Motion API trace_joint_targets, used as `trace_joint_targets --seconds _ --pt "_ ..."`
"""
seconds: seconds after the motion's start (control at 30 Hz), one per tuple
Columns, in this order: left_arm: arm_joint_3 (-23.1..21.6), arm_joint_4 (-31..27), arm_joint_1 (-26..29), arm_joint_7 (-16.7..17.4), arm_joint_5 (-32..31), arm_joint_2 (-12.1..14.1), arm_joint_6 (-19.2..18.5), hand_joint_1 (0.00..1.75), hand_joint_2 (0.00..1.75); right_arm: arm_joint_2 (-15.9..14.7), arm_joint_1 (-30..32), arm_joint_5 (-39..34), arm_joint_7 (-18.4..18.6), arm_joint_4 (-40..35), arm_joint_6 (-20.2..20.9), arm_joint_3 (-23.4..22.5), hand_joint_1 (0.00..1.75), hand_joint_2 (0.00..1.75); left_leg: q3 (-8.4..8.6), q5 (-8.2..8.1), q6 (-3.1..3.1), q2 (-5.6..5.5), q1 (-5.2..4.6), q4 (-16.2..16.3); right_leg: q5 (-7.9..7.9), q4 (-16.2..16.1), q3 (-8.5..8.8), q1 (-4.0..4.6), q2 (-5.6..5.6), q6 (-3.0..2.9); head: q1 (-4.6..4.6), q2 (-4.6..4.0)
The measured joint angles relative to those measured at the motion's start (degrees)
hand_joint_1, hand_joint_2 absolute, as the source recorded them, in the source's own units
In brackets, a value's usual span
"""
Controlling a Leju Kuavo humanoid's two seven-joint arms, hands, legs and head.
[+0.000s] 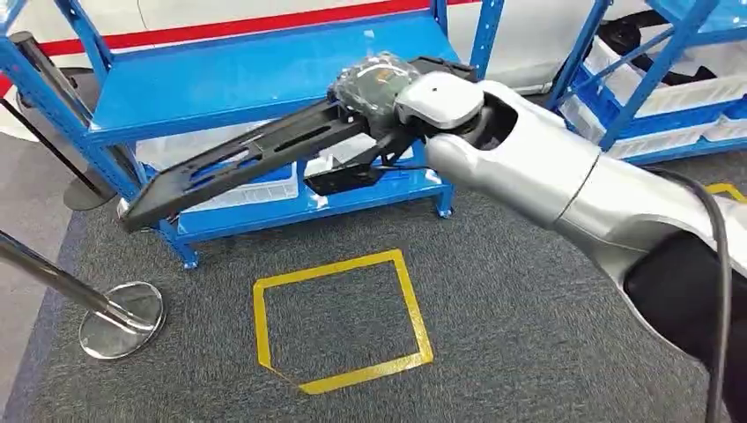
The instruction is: Take the parts from the cabinet and place them on the table.
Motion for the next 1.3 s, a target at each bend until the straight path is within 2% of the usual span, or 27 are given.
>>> trace_joint_targets --seconds 0.03,0.1,0.13,0.17,0.23,0.3,0.37,0.4,0.47,0.5,0.53,0.57,0.63,0.67,0.73,0.8,0.83,0.87,0.9,1.0,1.03,1.07,1.1,1.17,1.2,1.23,1.3 --pt "0.0 0.0 0.0 0.0 0.0 -0.2 0.0 0.00 1.75 0.7 -0.3 0.0 -0.1 0.6 0.0 0.3 1.75 1.75 -0.72 -2.88 -0.37 -0.05 0.10 1.4 0.72 -0.1 -0.77 -0.02 -0.17 -0.40 -0.11 0.02" --pt "0.0 0.0 0.2 0.2 -0.1 -0.4 -0.1 0.00 1.75 1.3 -0.6 0.0 -0.4 2.0 -0.1 0.5 1.75 1.75 -2.47 -10.57 -1.02 -0.05 0.39 8.5 2.33 -0.1 -2.60 -0.03 -0.29 -0.91 -0.20 0.02" --pt "0.0 0.0 0.5 0.4 -0.1 -0.4 0.0 0.00 1.75 1.2 -0.7 -0.1 -0.6 2.9 -0.2 0.6 1.75 1.75 -3.27 -13.32 -1.31 -0.05 0.47 13.5 3.23 0.0 -3.72 0.00 -0.29 -0.93 -0.20 0.02" --pt "0.0 0.0 0.7 0.6 -0.2 -0.4 0.2 0.00 1.75 1.2 -0.7 -0.1 -0.8 3.6 -0.2 0.7 1.75 1.75 -3.55 -14.10 -1.50 -0.05 0.51 17.1 4.01 0.0 -4.75 0.01 -0.26 -0.92 -0.20 0.02" --pt "0.0 0.0 1.0 1.0 -0.5 -0.4 0.5 0.00 1.75 1.1 -0.6 -0.1 -1.4 4.5 -0.4 1.2 1.75 1.75 -1.65 -10.93 -1.61 -0.04 0.64 18.7 5.61 0.1 -6.76 -0.04 -0.14 -0.74 -0.20 0.02" --pt "0.0 0.0 1.2 1.0 -0.6 -0.3 0.5 0.00 1.75 0.6 -0.5 -0.1 -1.8 5.1 -0.5 1.6 1.75 1.75 4.48 -7.45 -1.30 -0.06 0.67 11.9 7.10 0.1 -8.54 -0.06 -0.04 -0.37 -0.22 0.02" --pt "0.0 0.0 1.1 0.8 -0.6 -0.2 0.5 0.00 1.75 0.3 -0.5 -0.1 -1.8 5.5 -0.7 1.6 1.75 1.75 12.16 -10.86 -0.77 -0.26 0.38 2.0 8.06 0.1 -9.31 0.16 0.02 0.22 -0.20 0.02" --pt "0.0 0.0 1.1 0.7 -0.5 0.0 0.5 0.00 1.75 0.1 -0.5 -0.1 -1.8 6.1 -1.4 1.6 1.75 1.75 13.34 -11.90 -0.46 -0.37 0.19 -1.0 8.95 -0.2 -9.34 0.07 -0.22 0.69 -0.17 0.02" --pt "0.0 0.0 1.0 0.4 -0.5 0.1 0.5 0.00 1.75 0.0 -0.4 0.0 -1.8 7.1 -2.1 1.6 1.75 1.75 12.16 -10.91 0.21 -0.37 -0.26 -1.1 10.48 -1.3 -9.20 -0.19 -0.40 1.48 -0.22 0.02" --pt "0.0 0.0 1.0 0.2 -0.5 0.1 0.4 0.00 1.75 -0.3 -0.2 0.1 -1.8 8.0 -2.3 1.6 1.75 1.75 11.93 -9.84 0.96 -0.27 -0.07 -1.8 10.98 -1.8 -9.42 0.04 -0.28 1.99 -0.13 0.00" --pt "0.0 0.0 0.9 -0.1 -0.5 0.1 0.2 0.00 1.75 -0.8 -0.1 0.3 -1.8 8.9 -2.7 1.6 1.75 1.75 11.72 -8.92 1.41 0.06 0.20 -2.2 9.31 -1.0 -9.91 -0.20 -0.01 2.08 -0.13 0.00" --pt "0.0 0.0 0.9 -0.2 -0.2 0.1 0.1 0.00 1.75 -0.8 0.0 0.7 -2.0 9.6 -3.1 1.6 1.75 1.75 10.80 -8.27 2.22 0.15 0.17 -2.2 5.82 1.3 -10.83 -0.12 0.10 2.02 -0.13 0.02" --pt "0.0 0.0 0.8 -0.2 -0.2 0.2 0.0 0.00 1.75 -1.3 0.2 1.2 -2.2 11.2 -3.9 1.6 1.75 1.75 9.04 -6.91 2.65 0.24 0.04 -2.1 -0.79 9.5 -12.89 -0.15 0.24 2.14 -0.15 0.02" --pt "0.0 0.0 0.9 -0.2 -0.2 0.3 0.0 0.00 1.75 -1.4 0.4 1.3 -2.4 11.9 -4.2 1.6 1.75 1.75 8.17 -6.23 2.68 0.20 -0.06 -2.0 -2.02 13.7 -13.75 -0.14 0.34 2.25 -0.13 0.00" --pt "0.0 0.0 1.0 -0.1 -0.2 0.3 0.1 0.00 1.75 -2.0 0.8 1.6 -2.4 13.4 -4.4 1.6 1.75 1.75 6.34 -5.17 2.56 0.25 -0.13 -1.5 0.98 16.9 -13.13 -0.13 0.35 2.33 -0.15 0.02" --pt "0.0 0.0 1.1 0.0 -0.2 0.3 0.1 0.00 1.75 -2.8 0.9 1.7 -2.4 14.6 -4.6 1.6 1.75 1.75 4.75 -4.54 2.39 0.84 -0.13 -0.7 4.01 11.3 -8.06 -0.08 -0.07 2.10 -0.15 0.02" --pt "0.1 0.0 1.2 0.0 -0.3 0.3 0.1 0.00 1.75 -2.9 0.9 1.7 -2.4 14.9 -5.0 1.5 1.75 1.75 4.26 -4.43 2.23 0.95 -0.18 0.0 3.51 6.1 -4.15 0.14 -1.75 1.80 -0.15 0.02" --pt "0.1 0.0 1.6 0.0 -0.5 0.3 0.2 0.00 1.75 -3.0 0.8 1.8 -2.3 15.3 -5.5 1.1 1.75 1.75 3.69 -4.51 2.01 1.27 -0.57 0.5 0.84 2.0 -1.55 0.91 -3.94 1.67 -0.11 0.00" --pt "0.1 0.0 1.8 0.1 -0.5 0.3 0.2 0.00 1.75 -3.0 0.8 1.8 -2.3 15.4 -6.0 0.8 1.75 1.75 3.58 -4.42 1.73 1.76 -0.62 0.8 0.07 0.7 -1.29 1.13 -3.70 0.99 -0.24 0.02" --pt "0.2 0.0 2.0 0.2 -0.7 0.6 0.5 0.00 1.75 -3.4 1.0 2.0 -2.3 16.3 -7.1 0.0 1.75 1.75 3.58 -3.95 0.93 3.54 -0.66 0.8 0.69 0.5 -1.90 1.04 -1.95 -0.02 -0.15 0.02" --pt "0.2 0.0 1.9 0.2 -0.7 0.9 0.7 0.00 1.75 -3.5 1.0 2.4 -2.3 16.6 -7.3 -0.2 1.75 1.75 3.12 -4.76 0.34 2.72 -0.38 1.5 1.38 0.1 -2.08 0.55 -1.53 -0.69 -0.15 0.02" --pt "0.2 0.0 2.0 0.3 -0.8 0.9 0.6 0.00 1.75 -3.6 1.0 2.8 -2.3 16.8 -7.4 -0.4 1.75 1.75 2.49 -6.93 -0.05 1.12 -0.38 3.3 1.75 0.1 -2.43 0.41 -1.03 -1.13 -0.20 0.00" --pt "0.2 0.0 2.0 0.3 -0.8 0.9 0.6 0.00 1.75 -3.7 1.1 3.0 -2.3 17.0 -7.5 -0.5 1.75 1.75 1.31 -9.58 -0.30 0.42 -0.27 6.8 2.10 0.1 -2.88 0.40 -0.56 -1.37 -0.17 0.02" --pt "0.3 0.0 2.1 0.3 -0.8 1.2 0.7 0.00 1.75 -3.7 1.2 3.2 -2.0 17.4 -7.5 -0.8 1.75 1.75 -1.59 -14.08 -0.62 0.18 -0.08 15.4 2.82 0.1 -3.79 0.46 0.78 -1.48 -0.20 0.02" --pt "0.4 0.0 2.1 0.2 -0.8 1.3 0.6 0.00 1.75 -3.7 1.4 3.2 -2.0 17.6 -7.5 -0.8 1.75 1.75 -2.33 -14.81 -0.61 0.16 -0.09 18.4 3.23 0.2 -4.23 0.47 1.74 -1.39 -0.20 0.02" --pt "0.5 0.0 2.1 0.1 -0.7 1.4 0.6 0.00 1.75 -3.7 1.6 3.2 -2.0 17.7 -7.5 -0.9 1.75 1.75 -1.78 -14.11 -0.47 0.13 -0.09 18.1 3.48 0.2 -4.49 0.48 2.38 -1.35 -0.20 0.02" --pt "0.6 0.0 2.0 -0.2 -0.7 1.4 0.4 0.00 1.75 -3.7 1.8 3.7 -2.1 17.9 -7.5 -1.2 1.75 1.75 2.97 -10.02 0.31 -0.40 -0.19 10.7 3.90 0.2 -4.79 0.63 3.89 -1.21 -0.20 0.00"
